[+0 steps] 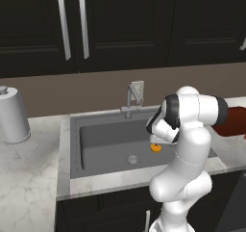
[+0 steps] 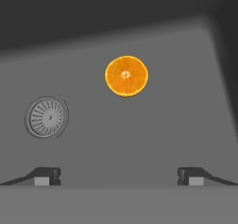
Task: Pick up all produce items and place them in the sink. Turn on the sink faucet to wash them. Then turn the sink off and put them in the tray.
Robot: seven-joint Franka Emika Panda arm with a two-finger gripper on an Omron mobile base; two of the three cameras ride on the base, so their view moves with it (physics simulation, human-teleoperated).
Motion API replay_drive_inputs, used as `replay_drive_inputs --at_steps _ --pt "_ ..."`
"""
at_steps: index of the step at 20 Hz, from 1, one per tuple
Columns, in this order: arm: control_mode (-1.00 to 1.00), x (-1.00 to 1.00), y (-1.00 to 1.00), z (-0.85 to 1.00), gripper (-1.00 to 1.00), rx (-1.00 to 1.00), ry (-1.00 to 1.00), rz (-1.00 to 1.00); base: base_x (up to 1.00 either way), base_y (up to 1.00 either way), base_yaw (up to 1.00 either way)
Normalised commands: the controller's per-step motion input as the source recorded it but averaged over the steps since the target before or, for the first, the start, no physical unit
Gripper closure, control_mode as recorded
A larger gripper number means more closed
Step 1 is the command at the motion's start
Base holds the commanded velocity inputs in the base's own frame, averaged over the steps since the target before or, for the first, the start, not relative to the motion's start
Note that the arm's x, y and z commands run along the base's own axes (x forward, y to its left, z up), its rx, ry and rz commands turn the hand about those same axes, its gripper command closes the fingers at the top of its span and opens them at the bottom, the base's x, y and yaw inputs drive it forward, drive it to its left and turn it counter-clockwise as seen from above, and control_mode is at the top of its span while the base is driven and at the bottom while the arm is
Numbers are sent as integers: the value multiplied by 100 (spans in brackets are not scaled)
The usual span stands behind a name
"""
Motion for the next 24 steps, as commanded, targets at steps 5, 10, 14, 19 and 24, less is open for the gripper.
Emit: replay_drive_inputs --at_steps 5,10,14,19,24 --pt "-100 14 0 -10 -100 0 0 0 0 0 0" --pt "-100 16 0 -9 -100 0 0 0 0 0 0" --pt "-100 10 0 -12 -100 0 0 0 0 0 0" --pt "-100 7 0 -15 -100 0 0 0 0 0 0" --pt "-100 11 0 -14 -100 -1 -3 0 0 0 0"
